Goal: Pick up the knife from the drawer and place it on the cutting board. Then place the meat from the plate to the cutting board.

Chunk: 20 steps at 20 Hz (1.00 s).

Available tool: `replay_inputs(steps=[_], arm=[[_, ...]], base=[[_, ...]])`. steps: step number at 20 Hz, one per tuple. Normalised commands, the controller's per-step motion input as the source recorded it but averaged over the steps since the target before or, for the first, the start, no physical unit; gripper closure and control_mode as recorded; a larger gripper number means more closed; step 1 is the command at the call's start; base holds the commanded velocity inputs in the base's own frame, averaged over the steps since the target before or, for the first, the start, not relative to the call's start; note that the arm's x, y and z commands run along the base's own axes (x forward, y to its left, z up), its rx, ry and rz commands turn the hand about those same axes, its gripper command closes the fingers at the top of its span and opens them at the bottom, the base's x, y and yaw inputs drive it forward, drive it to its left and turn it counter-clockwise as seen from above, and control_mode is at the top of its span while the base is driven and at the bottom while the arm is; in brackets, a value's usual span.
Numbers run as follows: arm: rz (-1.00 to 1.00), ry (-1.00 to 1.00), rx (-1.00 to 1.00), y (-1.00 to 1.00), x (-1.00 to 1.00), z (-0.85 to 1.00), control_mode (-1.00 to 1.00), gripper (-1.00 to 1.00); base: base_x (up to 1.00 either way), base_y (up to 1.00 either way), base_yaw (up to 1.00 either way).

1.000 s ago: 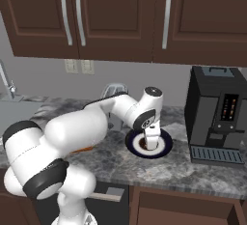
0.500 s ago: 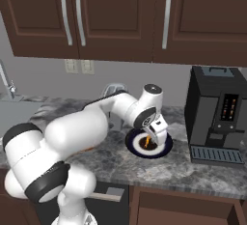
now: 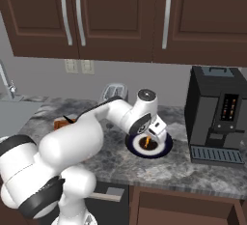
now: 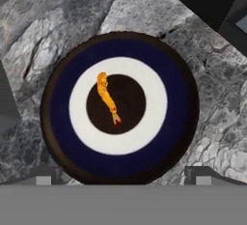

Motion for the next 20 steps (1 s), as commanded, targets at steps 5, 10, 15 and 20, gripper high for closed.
replay_inputs(steps=[5,10,15,20], arm=[[0.08,0.04,-0.03,0.26,0.12,-0.06,-1.0,-1.0],[0.12,0.08,-0.06,0.02,0.28,0.0,-1.0,-1.0],[0.21,0.06,-0.06,-0.06,0.1,-0.03,-1.0,-1.0],[0.26,0.08,-0.01,-0.18,0.04,-0.15,-1.0,-1.0]], base=[[0.0,0.0,0.0],[0.0,0.0,0.0],[0.0,0.0,0.0],[0.0,0.0,0.0]])
